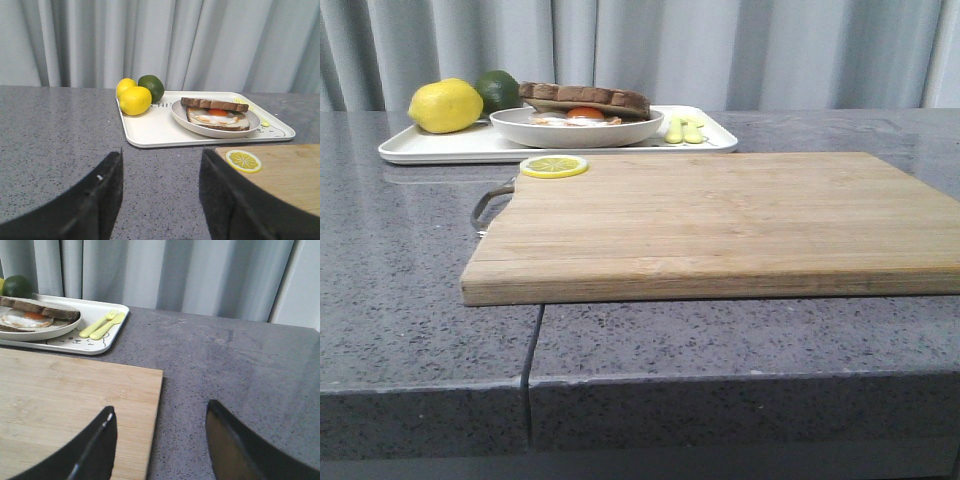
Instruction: Place bread and move sandwich to tray
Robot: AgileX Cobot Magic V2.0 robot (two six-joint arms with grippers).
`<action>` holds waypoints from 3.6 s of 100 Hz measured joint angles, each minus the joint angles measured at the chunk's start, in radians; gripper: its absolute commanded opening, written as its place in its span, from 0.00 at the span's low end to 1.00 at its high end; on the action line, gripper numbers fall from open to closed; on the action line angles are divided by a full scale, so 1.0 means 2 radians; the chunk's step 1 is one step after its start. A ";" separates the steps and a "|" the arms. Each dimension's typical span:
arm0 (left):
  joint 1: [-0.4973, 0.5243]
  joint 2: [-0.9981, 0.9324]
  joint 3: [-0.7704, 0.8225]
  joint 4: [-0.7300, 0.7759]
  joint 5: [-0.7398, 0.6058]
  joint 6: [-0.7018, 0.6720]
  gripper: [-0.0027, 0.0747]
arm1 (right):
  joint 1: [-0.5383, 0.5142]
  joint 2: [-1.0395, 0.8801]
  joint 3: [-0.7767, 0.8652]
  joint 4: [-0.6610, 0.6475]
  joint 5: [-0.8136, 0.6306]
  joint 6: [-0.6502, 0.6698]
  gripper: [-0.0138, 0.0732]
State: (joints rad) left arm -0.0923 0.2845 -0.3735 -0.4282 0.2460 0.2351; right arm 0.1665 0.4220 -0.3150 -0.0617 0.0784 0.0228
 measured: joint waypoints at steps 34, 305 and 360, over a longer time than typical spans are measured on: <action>0.000 0.000 0.001 0.000 0.000 0.000 0.01 | 0.000 0.000 0.001 0.001 0.001 0.000 0.08; 0.026 -0.145 0.188 0.258 -0.024 -0.138 0.01 | 0.000 -0.017 0.036 -0.001 -0.005 -0.001 0.08; 0.026 -0.145 0.188 0.258 -0.024 -0.138 0.01 | 0.000 -0.212 0.172 -0.002 -0.012 -0.001 0.08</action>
State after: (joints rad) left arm -0.0394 -0.0050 0.0035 0.0869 0.1977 -0.0407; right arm 0.1665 -0.0017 0.0284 -0.0658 0.0537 0.0207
